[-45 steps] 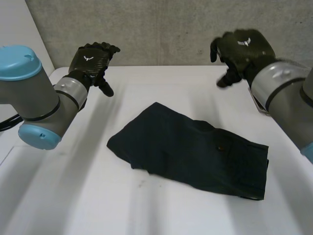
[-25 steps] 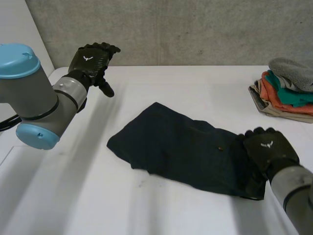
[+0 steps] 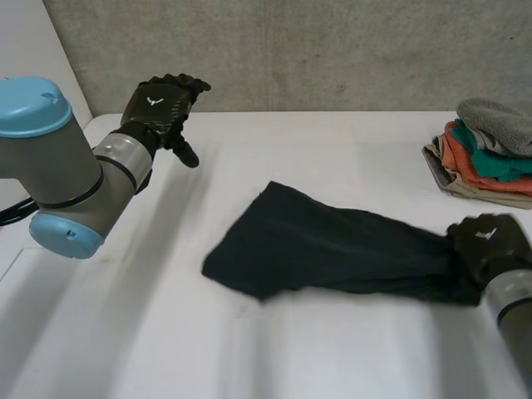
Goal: Fold the laundry.
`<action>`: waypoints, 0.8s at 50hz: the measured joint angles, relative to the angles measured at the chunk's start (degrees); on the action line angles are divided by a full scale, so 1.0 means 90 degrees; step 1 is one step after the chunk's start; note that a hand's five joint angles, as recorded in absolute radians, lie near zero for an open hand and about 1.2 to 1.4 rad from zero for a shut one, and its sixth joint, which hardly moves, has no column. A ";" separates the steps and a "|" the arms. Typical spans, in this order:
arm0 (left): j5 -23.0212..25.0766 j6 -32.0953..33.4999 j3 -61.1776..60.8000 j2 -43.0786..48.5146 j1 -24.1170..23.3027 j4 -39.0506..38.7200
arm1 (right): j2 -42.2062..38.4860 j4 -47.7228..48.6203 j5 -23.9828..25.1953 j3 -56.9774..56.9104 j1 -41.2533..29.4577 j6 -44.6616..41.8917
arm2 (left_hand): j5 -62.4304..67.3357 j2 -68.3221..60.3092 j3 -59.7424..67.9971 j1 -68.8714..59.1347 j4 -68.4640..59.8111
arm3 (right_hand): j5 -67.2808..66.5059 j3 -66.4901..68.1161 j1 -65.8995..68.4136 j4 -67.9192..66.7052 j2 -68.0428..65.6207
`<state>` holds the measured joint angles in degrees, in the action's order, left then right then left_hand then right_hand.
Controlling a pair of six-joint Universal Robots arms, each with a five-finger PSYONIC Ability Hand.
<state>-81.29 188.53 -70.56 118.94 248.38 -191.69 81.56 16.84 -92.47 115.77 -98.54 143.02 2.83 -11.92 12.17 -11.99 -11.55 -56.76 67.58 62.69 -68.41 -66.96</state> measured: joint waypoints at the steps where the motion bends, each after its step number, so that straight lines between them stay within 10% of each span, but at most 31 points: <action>1: 0.0004 0.0000 -0.0014 -0.0015 0.0014 0.0000 | -0.0048 0.0098 0.0184 -0.0064 0.0214 -0.0461 | 0.0000 0.0001 0.0000 0.0000 0.0000 | -0.0026 0.0000 0.0069 0.0000 0.0000; 11: 0.0017 0.0000 -0.0107 -0.0083 0.0078 0.0000 | -0.0543 0.0347 0.1407 -0.0860 0.0411 -0.2783 | 0.0000 0.0000 0.0000 0.0000 0.0000 | -0.0026 0.0000 0.0231 -0.0002 -0.0007; 27: 0.0014 -0.0007 -0.0408 -0.0525 0.0241 -0.0009 | -0.1422 0.1008 0.3562 -0.1605 -0.2660 -0.3002 | 0.0000 0.0000 0.0000 0.0000 0.0001 | -0.0094 -0.0008 0.0212 0.0060 0.0029; 34: 0.0055 -0.0002 -0.0557 -0.0689 0.0384 -0.0042 | -0.1978 0.1017 0.3235 -0.2070 -0.3050 -0.3008 | 0.0000 0.0000 0.0000 -0.0001 0.0005 | 0.5514 -0.5700 -0.5283 0.5704 0.5748; 40: 0.0059 -0.0022 -0.0408 -0.0761 0.0487 -0.0042 | -0.1417 0.0999 0.2406 -0.2528 -0.2947 -0.1220 | 0.0000 0.0000 0.0000 0.0000 0.0000 | 0.6016 -0.6175 -0.5579 0.6238 0.6126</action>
<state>-80.76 188.33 -74.23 112.10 252.76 -192.07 68.81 25.83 -70.81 93.02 -125.06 132.05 2.83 -11.92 12.17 -11.99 -11.55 -2.62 12.00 12.48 -12.26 -11.82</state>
